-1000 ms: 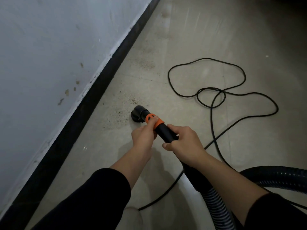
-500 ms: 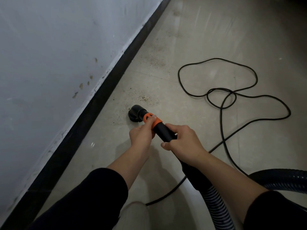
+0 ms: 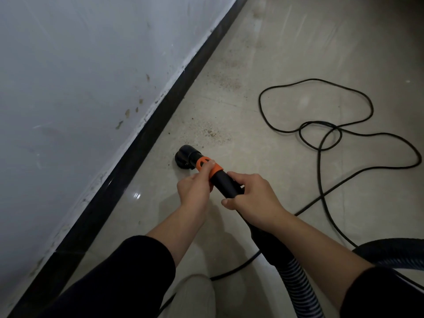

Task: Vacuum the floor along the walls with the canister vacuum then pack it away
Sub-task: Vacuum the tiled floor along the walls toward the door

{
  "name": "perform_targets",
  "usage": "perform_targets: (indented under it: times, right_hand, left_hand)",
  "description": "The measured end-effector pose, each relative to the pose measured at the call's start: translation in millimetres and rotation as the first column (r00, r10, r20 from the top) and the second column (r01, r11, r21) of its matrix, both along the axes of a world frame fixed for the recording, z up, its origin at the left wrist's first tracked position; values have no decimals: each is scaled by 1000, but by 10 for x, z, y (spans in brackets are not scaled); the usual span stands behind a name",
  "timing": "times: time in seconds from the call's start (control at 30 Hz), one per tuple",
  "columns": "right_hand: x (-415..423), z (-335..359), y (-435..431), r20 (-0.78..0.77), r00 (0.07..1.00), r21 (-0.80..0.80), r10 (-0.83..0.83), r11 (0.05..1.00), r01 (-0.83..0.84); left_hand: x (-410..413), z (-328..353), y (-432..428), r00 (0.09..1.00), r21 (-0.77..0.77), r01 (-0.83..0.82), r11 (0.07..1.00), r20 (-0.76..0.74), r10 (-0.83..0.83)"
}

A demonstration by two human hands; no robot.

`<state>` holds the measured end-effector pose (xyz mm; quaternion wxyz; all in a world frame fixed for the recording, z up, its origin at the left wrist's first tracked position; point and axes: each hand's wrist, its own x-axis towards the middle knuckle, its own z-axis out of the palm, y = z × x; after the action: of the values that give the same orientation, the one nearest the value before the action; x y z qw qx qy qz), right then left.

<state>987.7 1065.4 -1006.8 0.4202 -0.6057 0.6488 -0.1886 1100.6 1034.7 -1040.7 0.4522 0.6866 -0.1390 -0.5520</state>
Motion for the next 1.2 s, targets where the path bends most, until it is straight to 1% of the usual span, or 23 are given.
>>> perform_targets:
  times: [0.17, 0.4, 0.6, 1.03, 1.2]
  right_hand:
    - [71, -17, -18, 47, 999, 18, 24, 1000, -25]
    - [206, -82, -59, 68, 996, 7, 52, 999, -53]
    - [309, -138, -106, 107, 993, 8, 59, 998, -61]
    - [558, -256, -179, 133, 989, -21, 67, 998, -65]
    - [605, -278, -193, 92, 992, -62, 81, 995, -76]
  left_hand:
    - [76, -8, 19, 999, -8, -25, 1000, 40, 25]
    - [219, -18, 9, 995, -1, -50, 999, 84, 50]
    - [338, -35, -22, 994, -8, -58, 998, 98, 58]
    - [586, -102, -103, 990, -50, -60, 997, 126, 66]
    - [626, -145, -150, 992, -59, -58, 997, 110, 64]
